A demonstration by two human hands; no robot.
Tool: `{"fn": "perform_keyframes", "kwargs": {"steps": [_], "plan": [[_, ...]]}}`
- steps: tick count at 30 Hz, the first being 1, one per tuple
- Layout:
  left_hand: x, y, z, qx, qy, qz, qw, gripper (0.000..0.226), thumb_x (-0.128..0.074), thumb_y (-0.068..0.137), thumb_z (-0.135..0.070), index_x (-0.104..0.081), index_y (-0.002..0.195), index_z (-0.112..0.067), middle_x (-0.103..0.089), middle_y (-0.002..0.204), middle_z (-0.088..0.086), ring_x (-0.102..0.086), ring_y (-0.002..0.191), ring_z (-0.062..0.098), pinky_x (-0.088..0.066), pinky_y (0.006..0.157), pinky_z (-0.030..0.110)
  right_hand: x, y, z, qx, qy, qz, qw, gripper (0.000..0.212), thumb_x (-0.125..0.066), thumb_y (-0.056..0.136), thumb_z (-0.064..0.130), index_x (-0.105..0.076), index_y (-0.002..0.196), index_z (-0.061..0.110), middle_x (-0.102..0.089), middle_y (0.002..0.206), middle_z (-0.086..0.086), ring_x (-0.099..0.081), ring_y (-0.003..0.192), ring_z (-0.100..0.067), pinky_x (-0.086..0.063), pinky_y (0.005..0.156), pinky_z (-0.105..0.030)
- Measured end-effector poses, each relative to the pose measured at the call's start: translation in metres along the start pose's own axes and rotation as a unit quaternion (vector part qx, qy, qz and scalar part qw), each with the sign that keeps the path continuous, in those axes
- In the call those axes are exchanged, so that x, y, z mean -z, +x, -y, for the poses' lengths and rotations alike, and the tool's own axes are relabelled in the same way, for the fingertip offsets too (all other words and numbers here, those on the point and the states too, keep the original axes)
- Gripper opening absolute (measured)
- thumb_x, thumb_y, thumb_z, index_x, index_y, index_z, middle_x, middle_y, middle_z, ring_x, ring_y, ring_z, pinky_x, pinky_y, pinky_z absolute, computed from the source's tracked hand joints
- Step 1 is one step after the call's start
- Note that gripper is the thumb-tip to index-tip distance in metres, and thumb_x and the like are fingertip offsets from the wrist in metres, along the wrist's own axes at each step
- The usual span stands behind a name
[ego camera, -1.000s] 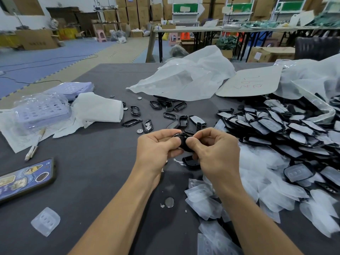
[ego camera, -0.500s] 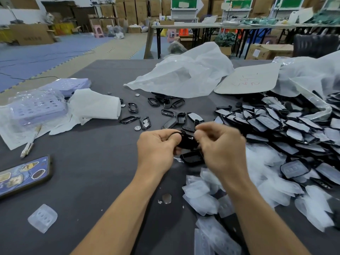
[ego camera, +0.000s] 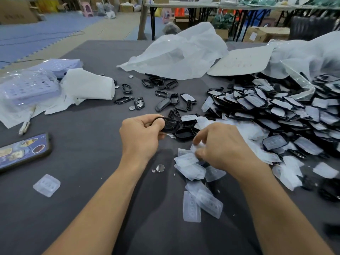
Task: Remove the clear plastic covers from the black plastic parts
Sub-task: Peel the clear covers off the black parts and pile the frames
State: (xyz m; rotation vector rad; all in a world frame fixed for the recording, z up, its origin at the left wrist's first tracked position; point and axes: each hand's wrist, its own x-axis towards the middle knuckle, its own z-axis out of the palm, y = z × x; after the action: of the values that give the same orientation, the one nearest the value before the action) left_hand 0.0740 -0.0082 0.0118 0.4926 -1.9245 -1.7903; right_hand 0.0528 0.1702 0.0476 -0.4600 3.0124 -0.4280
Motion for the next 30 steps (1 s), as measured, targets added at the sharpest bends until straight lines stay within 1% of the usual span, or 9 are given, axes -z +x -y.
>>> {"fn": "perform_keyframes", "kwargs": {"steps": [5,7,9,12,17,20,24,28,30], "plan": [[0.008,-0.008,0.005,0.010,0.014,0.000,1.000,0.029,-0.072,0.090,-0.004,-0.082,0.075,-0.028,-0.079,0.074,-0.002,-0.077,0.065,0.018,-0.059,0.059,0.022,-0.010,0.001,-0.005,-0.023,0.115,-0.050,0.992,0.005,-0.081,0.084,0.031,-0.080,0.083,0.026,-0.076,0.085,0.007,-0.069,0.085,-0.013,-0.058,0.081,-0.030],[0.008,-0.006,0.004,0.025,0.010,-0.002,1.000,0.022,-0.073,0.090,-0.005,-0.083,0.082,-0.022,-0.080,0.075,0.000,-0.076,0.063,0.018,-0.058,0.059,0.023,-0.013,0.004,-0.007,-0.037,0.197,-0.063,0.978,0.009,-0.083,0.083,0.027,-0.077,0.076,0.026,-0.071,0.069,0.016,-0.064,0.070,0.003,-0.048,0.063,-0.011],[0.008,-0.001,0.004,0.038,0.001,-0.005,0.999,0.017,-0.073,0.090,-0.004,-0.082,0.085,-0.017,-0.079,0.075,0.002,-0.074,0.060,0.017,-0.057,0.058,0.023,-0.016,0.006,-0.009,-0.042,0.252,-0.074,0.964,0.017,-0.083,0.081,0.020,-0.073,0.069,0.026,-0.063,0.055,0.023,-0.058,0.058,0.010,-0.039,0.053,-0.005],[0.007,0.002,0.003,0.046,-0.008,-0.007,0.999,0.016,-0.073,0.091,-0.003,-0.081,0.085,-0.016,-0.079,0.074,0.002,-0.072,0.056,0.015,-0.056,0.056,0.021,-0.020,0.009,-0.009,-0.033,0.293,-0.103,0.950,0.020,-0.082,0.081,0.016,-0.070,0.068,0.025,-0.067,0.060,0.015,-0.058,0.054,0.005,-0.041,0.055,-0.007],[0.003,0.006,0.003,0.042,-0.013,0.008,0.999,0.024,-0.072,0.090,-0.003,-0.081,0.077,-0.021,-0.079,0.073,0.002,-0.073,0.058,0.016,-0.057,0.057,0.021,-0.022,0.010,-0.001,-0.018,0.421,-0.070,0.904,0.031,-0.082,0.072,0.005,-0.073,0.092,0.027,-0.074,0.065,0.006,-0.059,0.051,-0.006,-0.047,0.051,-0.017],[-0.001,0.008,0.004,0.042,-0.008,0.015,0.999,0.024,-0.073,0.090,-0.006,-0.082,0.076,-0.023,-0.080,0.075,0.003,-0.076,0.065,0.020,-0.058,0.059,0.023,-0.028,0.011,0.005,-0.014,0.437,-0.057,0.898,0.022,-0.088,0.069,0.007,-0.079,0.080,0.023,-0.075,0.066,0.006,-0.067,0.057,-0.005,-0.048,0.056,-0.014],[0.000,0.011,0.004,0.036,0.020,0.009,0.999,0.034,-0.074,0.087,-0.010,-0.080,0.067,-0.035,-0.077,0.067,-0.001,-0.073,0.055,0.014,-0.057,0.053,0.022,-0.037,0.017,0.011,-0.001,0.442,-0.110,0.890,0.014,-0.084,0.078,0.022,-0.077,0.066,0.023,-0.068,0.057,0.003,-0.055,0.050,-0.004,-0.043,0.051,-0.019],[0.000,0.010,0.004,0.047,0.032,0.026,0.998,0.023,-0.074,0.088,-0.009,-0.080,0.073,-0.024,-0.078,0.069,0.001,-0.075,0.057,0.018,-0.060,0.055,0.027,-0.039,0.024,0.016,0.000,0.495,-0.129,0.859,0.018,-0.075,0.090,0.018,-0.077,0.072,0.018,-0.067,0.063,-0.007,-0.055,0.058,-0.008,-0.051,0.061,-0.035],[-0.001,0.011,0.004,0.049,0.033,0.031,0.998,0.021,-0.074,0.089,-0.009,-0.081,0.075,-0.023,-0.078,0.070,0.002,-0.074,0.057,0.019,-0.060,0.056,0.028,-0.041,0.027,0.019,-0.010,0.545,-0.115,0.830,0.021,-0.068,0.097,0.012,-0.077,0.079,0.016,-0.062,0.057,0.002,-0.051,0.052,-0.005,-0.046,0.053,-0.026]]}}
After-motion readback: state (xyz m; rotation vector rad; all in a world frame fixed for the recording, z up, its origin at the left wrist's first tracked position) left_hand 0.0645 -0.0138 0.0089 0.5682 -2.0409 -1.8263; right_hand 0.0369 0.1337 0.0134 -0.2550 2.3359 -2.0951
